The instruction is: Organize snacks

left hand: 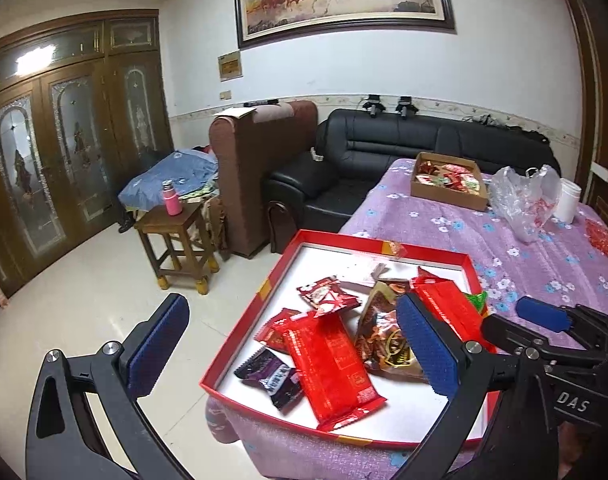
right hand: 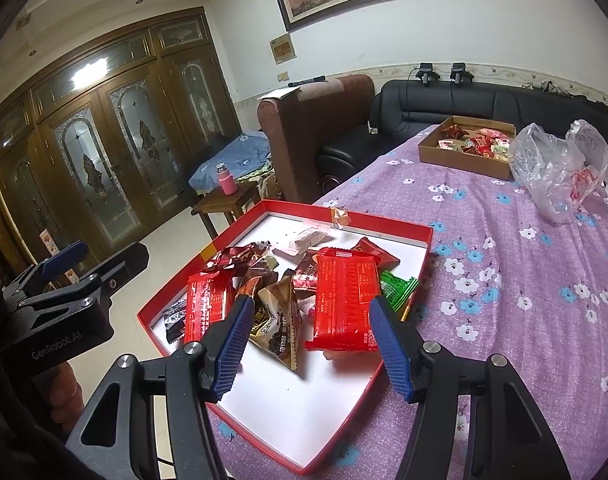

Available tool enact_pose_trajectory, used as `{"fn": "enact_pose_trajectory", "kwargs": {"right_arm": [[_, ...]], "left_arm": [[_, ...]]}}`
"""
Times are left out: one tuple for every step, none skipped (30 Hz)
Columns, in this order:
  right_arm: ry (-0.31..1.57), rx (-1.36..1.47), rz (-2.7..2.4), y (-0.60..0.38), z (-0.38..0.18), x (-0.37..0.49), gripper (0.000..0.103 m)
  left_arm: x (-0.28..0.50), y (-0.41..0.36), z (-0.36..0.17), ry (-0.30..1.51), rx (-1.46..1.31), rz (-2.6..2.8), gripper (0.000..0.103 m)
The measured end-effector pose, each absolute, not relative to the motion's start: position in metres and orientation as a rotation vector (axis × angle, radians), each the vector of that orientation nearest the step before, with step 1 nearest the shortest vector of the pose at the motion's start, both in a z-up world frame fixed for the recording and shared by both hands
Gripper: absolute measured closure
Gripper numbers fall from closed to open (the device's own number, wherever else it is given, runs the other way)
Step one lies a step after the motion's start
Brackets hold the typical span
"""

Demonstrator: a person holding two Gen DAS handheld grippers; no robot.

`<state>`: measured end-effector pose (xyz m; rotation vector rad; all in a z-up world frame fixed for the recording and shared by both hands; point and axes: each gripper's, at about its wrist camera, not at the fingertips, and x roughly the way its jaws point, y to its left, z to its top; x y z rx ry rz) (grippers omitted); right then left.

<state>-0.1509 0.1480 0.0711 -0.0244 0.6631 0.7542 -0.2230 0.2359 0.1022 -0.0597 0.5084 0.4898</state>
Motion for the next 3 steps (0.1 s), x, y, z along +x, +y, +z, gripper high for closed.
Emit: {"fn": "enact_pose_trajectory", "kwargs": {"right_arm": [[0.664, -0.025, 0.755, 0.1485, 0.0706, -0.1508, 0.041], [0.665, -0.025, 0.755, 0.1492, 0.0702, -0.1507, 0.041], [0.668, -0.024, 0.756, 0.1495, 0.0695, -0.1503, 0.041]], "left_arm": [[-0.2230, 0.2357, 0.1018, 0.506, -0.066, 0.481, 0.000], [-0.2227, 0.2352, 0.1015, 0.506, -0.070, 0.477, 0.000], [-0.2214, 0.2343, 0.1010, 0.511, -0.069, 0.480, 0.000]]}}
